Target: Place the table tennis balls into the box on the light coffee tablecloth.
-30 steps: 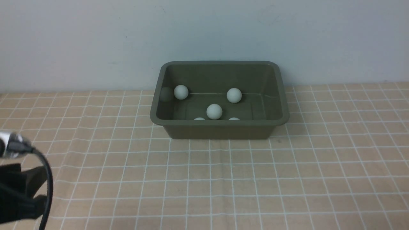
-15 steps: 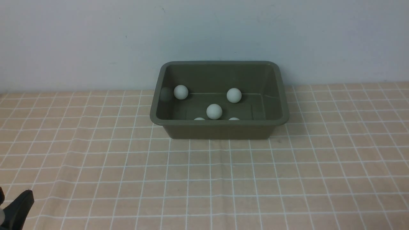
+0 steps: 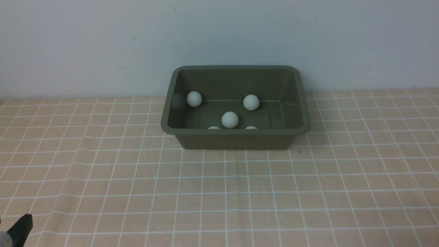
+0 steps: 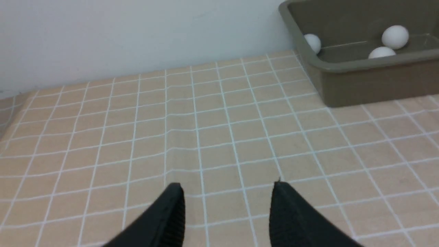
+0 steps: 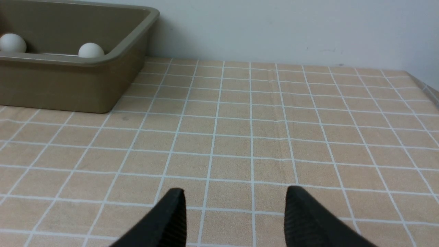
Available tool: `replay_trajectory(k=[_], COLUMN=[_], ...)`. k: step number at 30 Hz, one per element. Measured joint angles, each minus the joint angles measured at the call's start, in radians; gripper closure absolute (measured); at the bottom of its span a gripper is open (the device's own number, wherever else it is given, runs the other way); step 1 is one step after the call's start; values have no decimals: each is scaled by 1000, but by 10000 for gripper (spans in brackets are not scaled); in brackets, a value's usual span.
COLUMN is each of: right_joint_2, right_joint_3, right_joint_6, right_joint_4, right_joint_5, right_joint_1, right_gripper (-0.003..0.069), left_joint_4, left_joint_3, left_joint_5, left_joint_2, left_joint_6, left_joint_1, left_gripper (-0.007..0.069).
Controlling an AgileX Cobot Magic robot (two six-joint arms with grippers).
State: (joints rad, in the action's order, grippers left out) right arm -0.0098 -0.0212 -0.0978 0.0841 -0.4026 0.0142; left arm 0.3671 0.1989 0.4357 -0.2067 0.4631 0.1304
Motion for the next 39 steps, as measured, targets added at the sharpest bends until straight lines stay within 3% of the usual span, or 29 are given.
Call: replay_trajectory(k=[3, 9, 19, 23, 28, 39], right_joint_2=[0, 0, 0, 0, 0, 0], right_joint_3=[0, 0, 0, 0, 0, 0], right_joint_6=[0, 0, 0, 0, 0, 0], right_joint_4=[0, 0, 0, 0, 0, 0], right_joint_5=[0, 0, 0, 0, 0, 0], right_joint_1=[0, 0, 0, 0, 0, 0], right_gripper=[294, 294, 294, 294, 294, 294], left_joint_4=[-145, -333, -367, -382, -387, -399], left_joint_3=[-39, -117, -204, -221, -222, -223], left_joint_5=[2, 0, -11, -30, -32, -34], left_joint_2=[4, 23, 167, 207, 216, 219], left_joint_6=[-210, -415, -443, -463, -495, -486], left_joint_1=[0, 0, -2, -47, -95, -97], left_gripper=[348, 348, 348, 348, 348, 348])
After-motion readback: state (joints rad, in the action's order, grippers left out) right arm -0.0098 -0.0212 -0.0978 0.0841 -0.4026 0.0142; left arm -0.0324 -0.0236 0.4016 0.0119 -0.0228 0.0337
